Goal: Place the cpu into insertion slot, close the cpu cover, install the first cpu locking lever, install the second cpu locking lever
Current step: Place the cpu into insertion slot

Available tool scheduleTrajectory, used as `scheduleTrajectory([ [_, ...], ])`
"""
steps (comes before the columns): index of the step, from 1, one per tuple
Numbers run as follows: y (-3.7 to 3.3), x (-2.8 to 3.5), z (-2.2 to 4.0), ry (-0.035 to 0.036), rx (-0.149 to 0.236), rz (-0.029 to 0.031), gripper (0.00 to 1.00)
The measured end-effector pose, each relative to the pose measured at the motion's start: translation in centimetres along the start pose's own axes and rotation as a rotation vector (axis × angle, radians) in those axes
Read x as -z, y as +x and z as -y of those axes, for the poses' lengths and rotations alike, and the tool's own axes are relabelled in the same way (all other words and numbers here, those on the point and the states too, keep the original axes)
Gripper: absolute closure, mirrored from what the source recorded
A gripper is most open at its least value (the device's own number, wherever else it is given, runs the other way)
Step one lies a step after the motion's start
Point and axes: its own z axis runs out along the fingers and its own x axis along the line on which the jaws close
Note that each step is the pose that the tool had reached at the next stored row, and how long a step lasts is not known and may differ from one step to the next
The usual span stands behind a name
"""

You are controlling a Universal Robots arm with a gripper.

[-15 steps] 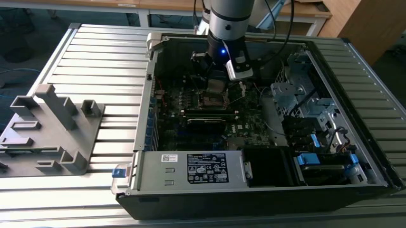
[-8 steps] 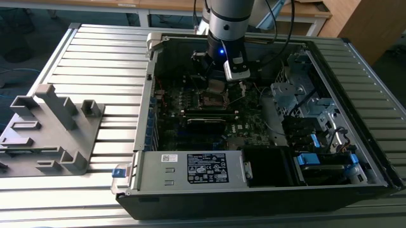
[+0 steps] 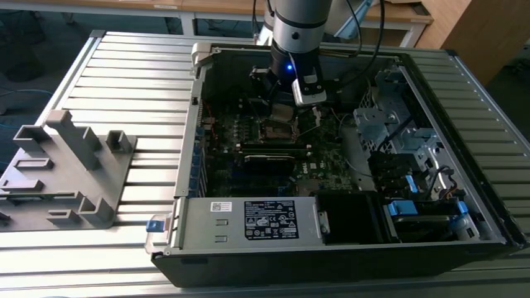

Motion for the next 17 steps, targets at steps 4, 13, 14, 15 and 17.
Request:
scheduleTrajectory([
  [4, 0.00, 0.00, 0.00, 0.0000, 0.000, 0.0001, 0.46],
  [13, 0.00, -0.13, 0.01, -0.0011, -0.124, 0.0095, 0.46],
  [14, 0.00, -0.14, 0.01, -0.0013, -0.139, 0.0107, 0.46],
  [15, 0.00, -0.15, 0.01, -0.0014, -0.153, 0.0118, 0.46],
  [17, 0.00, -0.16, 0.02, -0.0015, -0.168, 0.0128, 0.46],
])
